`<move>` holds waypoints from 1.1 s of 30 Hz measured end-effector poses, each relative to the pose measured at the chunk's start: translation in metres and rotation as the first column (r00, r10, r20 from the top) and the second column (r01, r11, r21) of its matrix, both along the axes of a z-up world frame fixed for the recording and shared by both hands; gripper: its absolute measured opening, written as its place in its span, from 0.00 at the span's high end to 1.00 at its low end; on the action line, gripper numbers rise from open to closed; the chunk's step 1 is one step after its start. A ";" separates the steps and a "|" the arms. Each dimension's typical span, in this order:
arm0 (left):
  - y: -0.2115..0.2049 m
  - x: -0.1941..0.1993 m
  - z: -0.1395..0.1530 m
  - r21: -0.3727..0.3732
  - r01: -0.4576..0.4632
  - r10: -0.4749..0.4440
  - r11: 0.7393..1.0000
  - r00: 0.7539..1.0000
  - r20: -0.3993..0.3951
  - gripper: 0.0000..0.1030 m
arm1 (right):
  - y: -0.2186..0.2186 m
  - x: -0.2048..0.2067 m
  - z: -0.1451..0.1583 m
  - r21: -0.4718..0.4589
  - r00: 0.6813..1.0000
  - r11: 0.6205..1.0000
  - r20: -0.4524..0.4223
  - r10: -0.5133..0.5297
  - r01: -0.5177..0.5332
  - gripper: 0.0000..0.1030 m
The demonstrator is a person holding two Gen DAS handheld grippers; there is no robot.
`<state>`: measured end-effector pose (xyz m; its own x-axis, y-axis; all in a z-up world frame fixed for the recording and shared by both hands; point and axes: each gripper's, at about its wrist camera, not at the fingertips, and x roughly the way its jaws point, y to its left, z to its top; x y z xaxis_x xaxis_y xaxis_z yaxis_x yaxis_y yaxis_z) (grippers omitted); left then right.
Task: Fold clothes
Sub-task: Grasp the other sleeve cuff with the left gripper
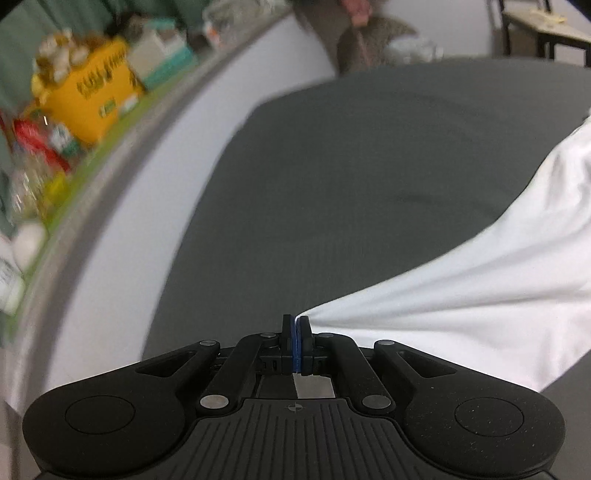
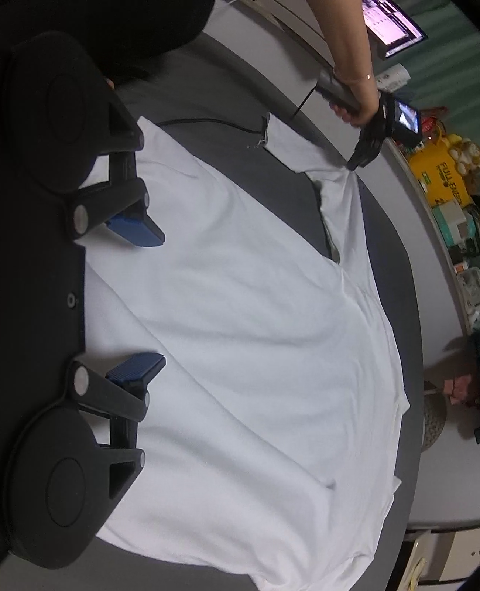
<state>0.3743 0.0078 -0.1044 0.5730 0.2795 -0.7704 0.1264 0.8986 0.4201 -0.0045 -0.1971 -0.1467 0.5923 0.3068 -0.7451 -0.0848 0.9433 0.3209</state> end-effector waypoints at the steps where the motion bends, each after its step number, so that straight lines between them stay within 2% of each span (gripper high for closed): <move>1: 0.006 0.003 -0.006 0.004 -0.024 0.024 1.000 1.000 -0.012 1.00 | 0.000 0.001 -0.001 0.004 1.000 1.000 -0.005 0.001 -0.001 0.39; 3: 0.018 0.010 -0.019 0.054 -0.075 0.076 0.996 0.997 -0.018 1.00 | 0.000 0.004 -0.003 0.012 1.000 1.000 -0.015 0.000 0.000 0.39; 4: 0.027 0.012 -0.023 0.055 -0.093 0.094 0.994 0.995 -0.017 1.00 | 0.001 0.007 -0.004 0.016 1.000 1.000 -0.021 -0.002 0.003 0.39; 5: 0.038 0.013 -0.023 0.008 -0.109 0.109 0.994 0.994 -0.019 1.00 | 0.001 0.008 -0.005 0.018 1.000 1.000 -0.025 -0.003 0.003 0.39; 7: 0.056 0.010 -0.019 -0.161 -0.110 0.107 0.981 0.994 -0.029 1.00 | 0.000 0.009 -0.007 0.020 0.999 1.000 -0.031 -0.006 0.006 0.39; 9: 0.072 0.001 -0.015 -0.349 -0.059 0.042 0.935 0.998 -0.056 1.00 | 0.001 0.009 -0.006 0.021 0.999 1.000 -0.032 -0.005 0.005 0.39; 10: 0.078 -0.005 -0.012 -0.418 -0.043 0.016 0.907 0.998 -0.066 1.00 | 0.002 0.009 -0.005 0.021 1.000 1.000 -0.030 -0.002 0.003 0.39; 11: 0.082 -0.013 -0.011 -0.439 -0.042 0.008 0.898 0.997 -0.081 0.97 | 0.003 0.009 -0.004 0.022 1.000 1.000 -0.028 0.001 0.000 0.38; 12: 0.085 -0.021 -0.010 -0.459 -0.042 -0.001 0.887 0.995 -0.095 0.89 | 0.004 0.007 -0.003 0.022 1.000 1.000 -0.026 0.005 -0.005 0.38; 13: 0.089 -0.030 -0.008 -0.474 -0.033 -0.015 0.880 0.995 -0.098 0.78 | 0.004 0.006 -0.003 0.025 1.000 1.000 -0.025 0.007 -0.006 0.38; 14: 0.091 -0.042 -0.006 -0.477 -0.007 -0.033 0.879 0.996 -0.077 0.68 | 0.005 0.006 -0.003 0.028 1.000 1.000 -0.027 0.008 -0.007 0.38; 15: 0.094 -0.054 -0.004 -0.482 0.008 -0.041 0.876 0.997 -0.058 0.41 | 0.005 0.005 -0.003 0.031 1.000 0.999 -0.028 0.009 -0.008 0.38; 16: 0.097 -0.066 -0.002 -0.487 0.023 -0.049 0.873 0.998 -0.040 0.22 | 0.005 0.004 -0.003 0.032 1.000 0.999 -0.029 0.009 -0.009 0.38; 17: 0.100 -0.076 -0.002 -0.497 0.036 -0.057 0.867 0.998 -0.026 0.20 | 0.006 0.003 -0.003 0.033 1.000 0.999 -0.029 0.010 -0.009 0.38; 19: 0.103 -0.092 -0.007 -0.519 0.035 -0.067 0.854 0.997 -0.042 0.20 | 0.008 0.002 -0.002 0.032 1.000 0.999 -0.029 0.009 -0.008 0.38; 20: 0.104 -0.100 -0.011 -0.516 0.029 -0.067 0.856 0.996 -0.055 0.20 | 0.008 0.000 -0.001 0.031 1.000 1.000 -0.026 0.008 -0.007 0.38; 22: 0.101 -0.114 -0.021 -0.458 0.022 -0.057 0.889 0.996 -0.064 0.25 | 0.010 -0.001 0.001 0.027 1.000 1.000 -0.021 0.006 -0.005 0.38; 23: 0.100 -0.117 -0.026 -0.456 0.021 -0.065 0.890 0.995 -0.081 0.32 | 0.010 -0.002 0.001 0.026 1.000 1.000 -0.019 0.004 -0.004 0.38; 24: 0.099 -0.120 -0.031 -0.454 0.021 -0.073 0.891 0.992 -0.098 0.52 | 0.010 -0.003 0.002 0.025 1.000 1.000 -0.016 0.003 -0.002 0.38; 26: 0.097 -0.128 -0.036 -0.444 0.024 -0.071 0.896 0.993 -0.091 0.59 | 0.009 -0.004 0.003 0.019 1.000 1.000 -0.014 -0.005 0.005 0.38; 28: 0.095 -0.135 -0.036 -0.455 0.057 -0.105 0.889 0.991 -0.081 1.00 | 0.008 -0.005 0.003 0.013 1.000 1.000 -0.012 -0.013 0.013 0.38; 31: 0.090 -0.137 -0.027 -0.441 0.090 -0.133 0.893 0.989 -0.070 1.00 | 0.005 -0.005 0.002 0.011 0.999 0.999 -0.019 -0.030 0.030 0.38; 33: 0.098 -0.138 -0.016 -0.364 0.078 -0.108 0.928 0.992 -0.063 1.00 | 0.002 -0.004 0.000 0.018 0.999 0.999 -0.025 -0.044 0.044 0.38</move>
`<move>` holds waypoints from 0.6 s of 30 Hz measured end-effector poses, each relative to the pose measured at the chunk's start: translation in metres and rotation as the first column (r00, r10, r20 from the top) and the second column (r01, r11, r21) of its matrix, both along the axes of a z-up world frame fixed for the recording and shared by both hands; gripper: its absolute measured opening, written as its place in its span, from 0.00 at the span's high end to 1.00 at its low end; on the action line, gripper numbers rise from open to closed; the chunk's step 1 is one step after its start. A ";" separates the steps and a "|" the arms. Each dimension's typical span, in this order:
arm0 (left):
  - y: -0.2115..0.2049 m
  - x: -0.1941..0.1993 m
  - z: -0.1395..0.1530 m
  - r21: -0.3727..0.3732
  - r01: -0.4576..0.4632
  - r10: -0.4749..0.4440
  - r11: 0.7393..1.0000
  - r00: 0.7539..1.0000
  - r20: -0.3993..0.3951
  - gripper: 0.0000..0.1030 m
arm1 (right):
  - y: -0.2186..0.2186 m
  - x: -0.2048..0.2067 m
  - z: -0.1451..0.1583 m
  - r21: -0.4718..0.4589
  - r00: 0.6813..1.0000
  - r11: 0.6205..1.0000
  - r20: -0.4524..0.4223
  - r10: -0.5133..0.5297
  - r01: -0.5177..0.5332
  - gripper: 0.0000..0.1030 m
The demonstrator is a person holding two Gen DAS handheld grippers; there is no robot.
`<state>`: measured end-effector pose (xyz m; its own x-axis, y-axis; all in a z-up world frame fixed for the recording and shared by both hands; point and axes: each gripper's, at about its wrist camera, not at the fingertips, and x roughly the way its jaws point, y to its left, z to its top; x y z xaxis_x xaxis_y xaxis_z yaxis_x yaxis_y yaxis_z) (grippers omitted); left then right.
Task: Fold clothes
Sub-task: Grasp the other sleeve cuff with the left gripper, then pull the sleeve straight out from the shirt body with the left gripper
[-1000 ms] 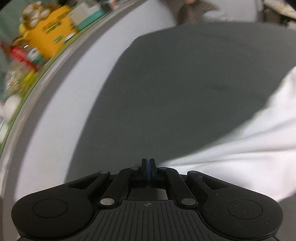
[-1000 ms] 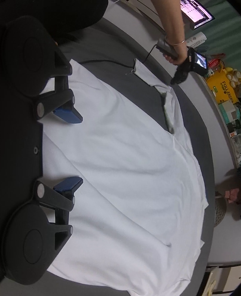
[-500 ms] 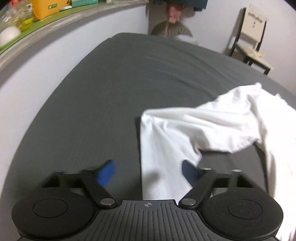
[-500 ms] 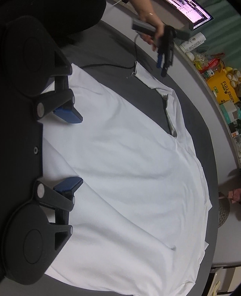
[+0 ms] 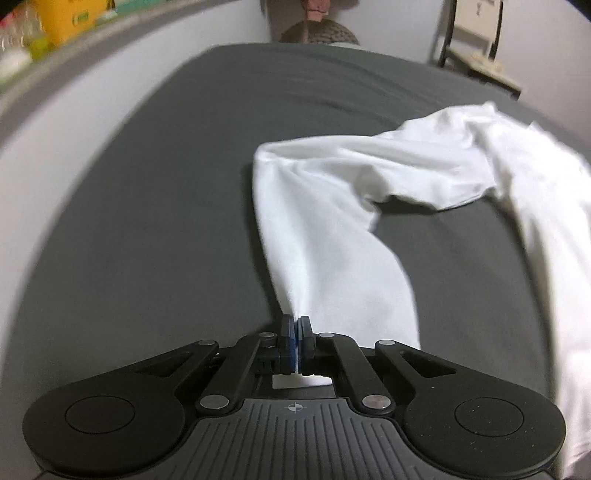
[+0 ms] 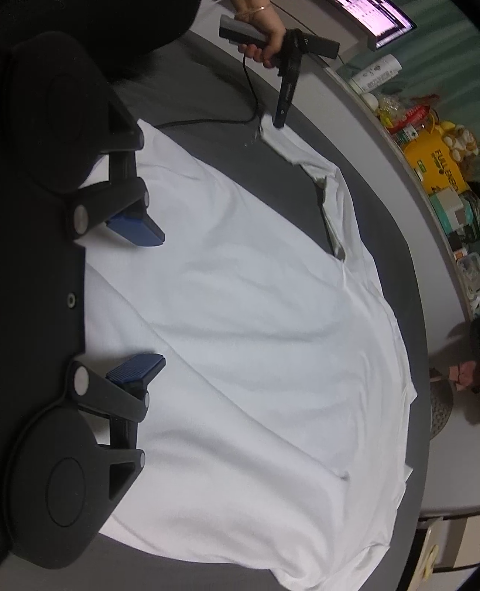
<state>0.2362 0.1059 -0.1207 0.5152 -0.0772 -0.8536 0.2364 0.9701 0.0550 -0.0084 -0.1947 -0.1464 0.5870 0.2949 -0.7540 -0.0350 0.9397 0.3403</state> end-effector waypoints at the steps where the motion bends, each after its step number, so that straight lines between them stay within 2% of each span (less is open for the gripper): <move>1: 0.008 0.002 0.005 0.047 -0.031 0.031 0.998 0.999 0.008 1.00 | 0.000 0.000 -0.001 0.001 1.000 1.000 -0.002 -0.001 0.001 0.38; 3: 0.029 0.015 0.007 0.152 -0.118 0.115 0.981 0.993 0.030 1.00 | -0.001 -0.001 -0.002 0.002 1.000 1.000 -0.005 0.000 0.000 0.38; 5: 0.049 0.028 0.009 0.251 -0.196 0.187 0.948 0.981 0.057 1.00 | 0.000 0.000 -0.003 -0.001 1.000 1.000 -0.007 0.007 -0.007 0.38; 6: 0.054 0.034 0.008 0.289 -0.205 0.195 0.935 0.979 0.065 1.00 | 0.001 -0.001 -0.003 -0.003 1.000 1.000 -0.008 0.012 -0.012 0.38; 10: 0.056 0.055 0.000 0.410 -0.178 0.162 0.895 0.984 0.073 0.99 | 0.002 0.000 -0.006 -0.015 0.999 1.000 -0.019 0.027 -0.027 0.38; 14: 0.051 0.067 -0.010 0.440 -0.133 0.126 0.888 0.991 0.045 0.98 | 0.003 0.005 -0.008 -0.010 0.999 1.000 -0.031 0.028 -0.029 0.38; 15: 0.052 0.068 -0.009 0.435 -0.139 0.127 0.890 0.990 0.057 0.92 | 0.002 0.005 -0.008 -0.009 0.999 1.000 -0.032 0.028 -0.029 0.38; 17: 0.057 0.066 -0.004 0.439 -0.150 0.130 0.886 0.989 0.076 0.73 | 0.002 0.006 -0.008 -0.008 0.999 1.000 -0.034 0.030 -0.030 0.38; 18: 0.060 0.063 -0.001 0.445 -0.156 0.132 0.882 0.988 0.084 0.50 | 0.002 0.006 -0.008 -0.009 0.999 0.999 -0.034 0.031 -0.031 0.38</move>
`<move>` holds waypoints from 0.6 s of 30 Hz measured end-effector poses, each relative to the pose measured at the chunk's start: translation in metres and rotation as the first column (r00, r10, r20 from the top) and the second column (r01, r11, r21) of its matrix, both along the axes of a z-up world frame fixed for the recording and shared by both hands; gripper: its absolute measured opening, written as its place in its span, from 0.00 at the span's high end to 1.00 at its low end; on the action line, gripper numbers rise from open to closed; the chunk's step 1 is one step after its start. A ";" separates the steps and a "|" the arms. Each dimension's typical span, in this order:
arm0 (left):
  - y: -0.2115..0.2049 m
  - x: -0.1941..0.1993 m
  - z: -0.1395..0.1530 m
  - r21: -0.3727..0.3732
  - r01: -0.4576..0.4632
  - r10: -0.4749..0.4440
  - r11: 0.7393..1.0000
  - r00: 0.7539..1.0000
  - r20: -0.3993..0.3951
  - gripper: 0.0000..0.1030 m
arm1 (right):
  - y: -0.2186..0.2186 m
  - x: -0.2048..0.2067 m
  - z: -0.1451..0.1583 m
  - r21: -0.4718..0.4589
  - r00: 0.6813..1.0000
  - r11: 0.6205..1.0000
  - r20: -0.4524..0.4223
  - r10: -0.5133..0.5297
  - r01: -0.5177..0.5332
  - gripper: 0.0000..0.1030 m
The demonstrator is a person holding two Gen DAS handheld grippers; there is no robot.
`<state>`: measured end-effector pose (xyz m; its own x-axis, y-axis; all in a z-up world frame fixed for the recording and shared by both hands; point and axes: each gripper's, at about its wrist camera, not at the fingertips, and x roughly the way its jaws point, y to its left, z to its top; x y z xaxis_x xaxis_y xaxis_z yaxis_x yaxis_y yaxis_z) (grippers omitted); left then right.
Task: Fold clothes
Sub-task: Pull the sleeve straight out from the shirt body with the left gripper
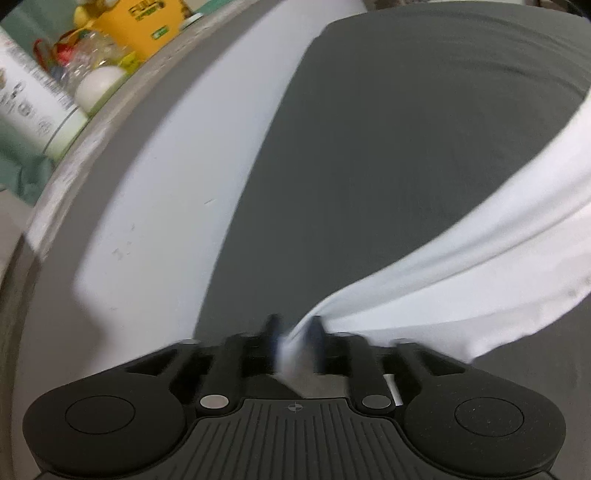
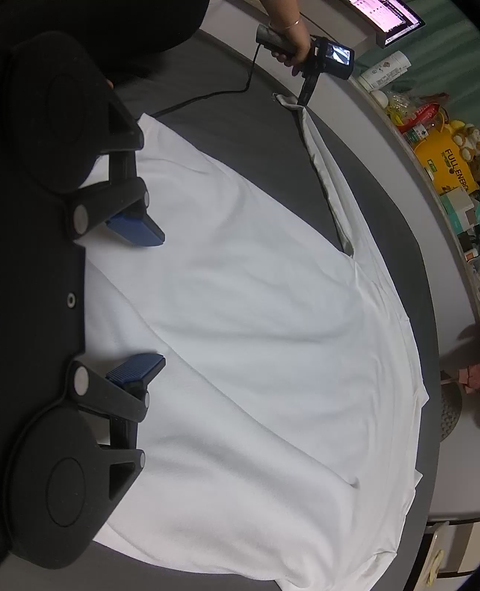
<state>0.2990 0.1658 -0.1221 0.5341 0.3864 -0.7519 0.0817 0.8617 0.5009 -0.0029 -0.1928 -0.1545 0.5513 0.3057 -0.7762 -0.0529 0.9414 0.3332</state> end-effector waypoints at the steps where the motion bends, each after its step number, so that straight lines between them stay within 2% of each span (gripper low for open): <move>1: 0.003 -0.003 0.003 0.008 -0.002 0.002 1.000 1.000 0.007 0.27 | 0.000 0.000 0.000 -0.001 1.000 1.000 -0.001 0.002 -0.002 0.38; 2: 0.005 -0.008 0.007 0.012 0.007 -0.007 1.000 1.000 0.021 0.20 | 0.001 0.000 0.000 -0.002 1.000 1.000 0.000 0.004 -0.004 0.38; 3: 0.005 -0.019 0.012 0.009 0.042 -0.042 0.999 0.998 0.047 0.18 | 0.001 0.000 0.000 -0.003 1.000 1.000 0.001 0.007 -0.007 0.38; 5: 0.002 -0.046 0.022 0.006 0.137 -0.137 0.991 0.984 0.114 0.18 | 0.003 -0.002 0.002 0.000 1.000 1.000 0.005 0.014 -0.014 0.38; 7: -0.008 -0.080 0.027 0.032 0.290 -0.291 0.957 0.942 0.170 0.18 | 0.005 -0.002 0.003 0.000 1.000 1.000 0.008 0.021 -0.021 0.38; 9: -0.017 -0.110 0.021 0.121 0.430 -0.445 0.895 0.882 0.155 0.18 | 0.007 -0.004 0.003 -0.006 1.000 1.000 0.010 0.029 -0.029 0.38; 11: -0.034 -0.129 0.007 0.258 0.524 -0.561 0.812 0.822 0.095 0.18 | 0.010 -0.004 0.003 -0.012 0.999 0.999 0.007 0.032 -0.032 0.38; 13: -0.052 -0.131 -0.008 0.352 0.563 -0.612 0.748 0.790 0.037 0.19 | 0.012 -0.004 0.003 -0.015 0.999 0.999 0.006 0.033 -0.032 0.38; 14: -0.059 -0.133 -0.013 0.384 0.579 -0.630 0.720 0.776 0.011 0.22 | 0.012 -0.006 0.003 -0.016 0.999 0.999 0.007 0.032 -0.032 0.38; 15: -0.061 -0.134 -0.016 0.390 0.584 -0.634 0.712 0.774 -0.003 0.34 | 0.011 -0.006 0.003 -0.017 1.000 0.999 0.007 0.030 -0.029 0.38; 16: -0.065 -0.132 -0.021 0.407 0.574 -0.622 0.710 0.783 -0.019 0.43 | 0.010 -0.007 0.004 -0.017 1.000 1.000 0.007 0.024 -0.024 0.38; 18: -0.071 -0.126 -0.031 0.439 0.542 -0.585 0.717 0.810 -0.044 0.47 | 0.008 -0.008 0.004 -0.017 1.000 1.000 0.007 0.013 -0.012 0.38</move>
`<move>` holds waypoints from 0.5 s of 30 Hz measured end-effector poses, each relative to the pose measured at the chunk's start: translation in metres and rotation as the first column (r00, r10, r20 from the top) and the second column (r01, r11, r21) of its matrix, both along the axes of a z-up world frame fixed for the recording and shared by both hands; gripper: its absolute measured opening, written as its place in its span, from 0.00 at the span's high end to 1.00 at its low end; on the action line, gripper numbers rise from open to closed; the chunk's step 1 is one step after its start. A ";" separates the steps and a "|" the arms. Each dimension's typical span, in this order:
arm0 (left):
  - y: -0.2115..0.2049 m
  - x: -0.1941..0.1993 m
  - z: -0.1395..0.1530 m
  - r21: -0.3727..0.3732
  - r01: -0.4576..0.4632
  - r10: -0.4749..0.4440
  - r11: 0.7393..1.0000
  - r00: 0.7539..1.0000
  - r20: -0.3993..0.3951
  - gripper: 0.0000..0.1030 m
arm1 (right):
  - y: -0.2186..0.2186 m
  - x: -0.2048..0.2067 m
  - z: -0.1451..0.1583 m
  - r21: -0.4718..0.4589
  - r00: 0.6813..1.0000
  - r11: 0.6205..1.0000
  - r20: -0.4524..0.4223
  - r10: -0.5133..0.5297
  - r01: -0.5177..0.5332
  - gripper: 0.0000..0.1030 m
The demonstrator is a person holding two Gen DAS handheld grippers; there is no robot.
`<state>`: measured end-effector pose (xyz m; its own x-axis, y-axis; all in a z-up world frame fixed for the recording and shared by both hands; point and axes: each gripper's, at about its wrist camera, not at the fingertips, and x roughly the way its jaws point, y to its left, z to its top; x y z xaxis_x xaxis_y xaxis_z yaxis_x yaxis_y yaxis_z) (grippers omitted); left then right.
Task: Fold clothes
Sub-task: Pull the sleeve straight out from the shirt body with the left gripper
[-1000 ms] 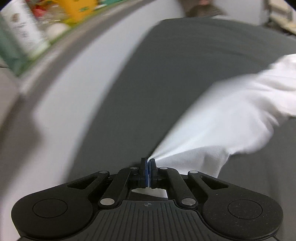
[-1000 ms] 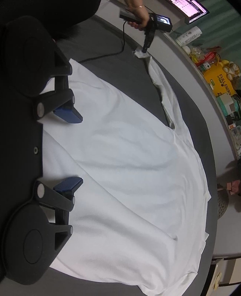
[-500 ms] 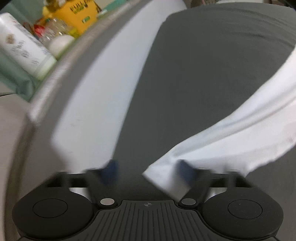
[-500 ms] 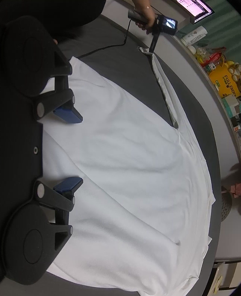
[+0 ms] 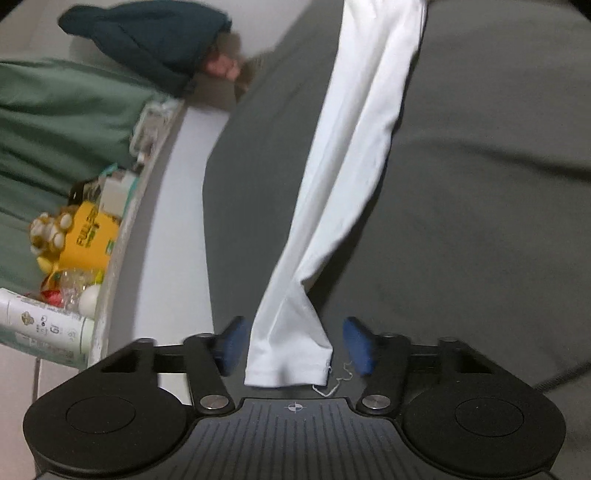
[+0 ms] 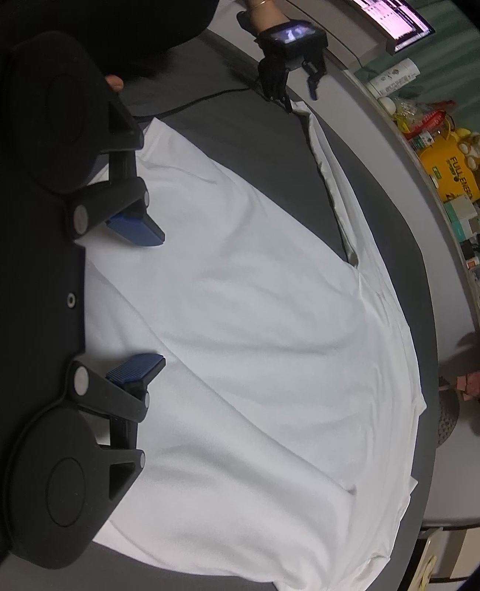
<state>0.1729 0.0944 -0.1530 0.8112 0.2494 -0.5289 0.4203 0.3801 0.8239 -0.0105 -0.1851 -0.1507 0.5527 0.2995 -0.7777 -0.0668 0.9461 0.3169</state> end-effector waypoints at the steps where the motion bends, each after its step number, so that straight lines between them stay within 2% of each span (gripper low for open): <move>1: -0.002 0.004 -0.004 0.015 -0.020 0.020 1.000 1.000 0.005 0.48 | -0.001 0.000 0.000 0.000 1.000 1.000 0.000 -0.005 0.005 0.38; 2: -0.004 0.007 -0.006 0.020 -0.031 0.031 0.999 0.999 0.017 0.48 | -0.002 0.000 -0.001 -0.001 1.000 1.000 -0.001 -0.008 0.008 0.38; 4: -0.007 0.011 -0.010 0.041 -0.046 0.045 0.998 0.999 0.022 0.74 | -0.002 0.001 -0.001 -0.002 1.000 1.000 -0.004 -0.015 0.015 0.38; 5: -0.006 0.013 -0.012 0.057 -0.056 0.055 0.997 0.998 0.014 0.93 | -0.003 0.002 -0.001 -0.001 1.000 1.000 -0.006 -0.017 0.017 0.38; 6: -0.003 0.014 -0.016 0.070 -0.061 0.062 0.996 0.998 -0.002 0.97 | -0.003 0.002 -0.001 -0.001 1.000 1.000 -0.007 -0.018 0.018 0.38; 8: 0.005 0.013 -0.023 0.108 -0.046 0.047 0.993 0.999 -0.003 0.98 | -0.002 0.001 0.001 -0.003 1.000 1.000 -0.002 -0.014 0.014 0.38; 10: 0.011 0.007 -0.022 0.160 -0.006 0.000 0.987 0.999 0.038 0.99 | 0.000 -0.002 0.005 -0.012 1.000 1.000 0.005 -0.002 0.002 0.38; 13: 0.018 0.005 -0.014 0.193 0.001 -0.020 0.981 0.995 0.098 0.99 | -0.001 -0.011 0.018 -0.052 0.998 0.998 0.049 0.026 -0.024 0.38; 14: 0.021 0.005 -0.012 0.193 0.000 -0.020 0.981 0.994 0.103 0.99 | -0.003 -0.014 0.022 -0.064 0.998 0.998 0.060 0.022 -0.018 0.38; 15: 0.021 0.007 -0.013 0.170 -0.007 -0.006 0.985 0.997 0.072 0.98 | -0.007 -0.015 0.025 -0.076 0.998 0.997 0.064 0.001 0.004 0.37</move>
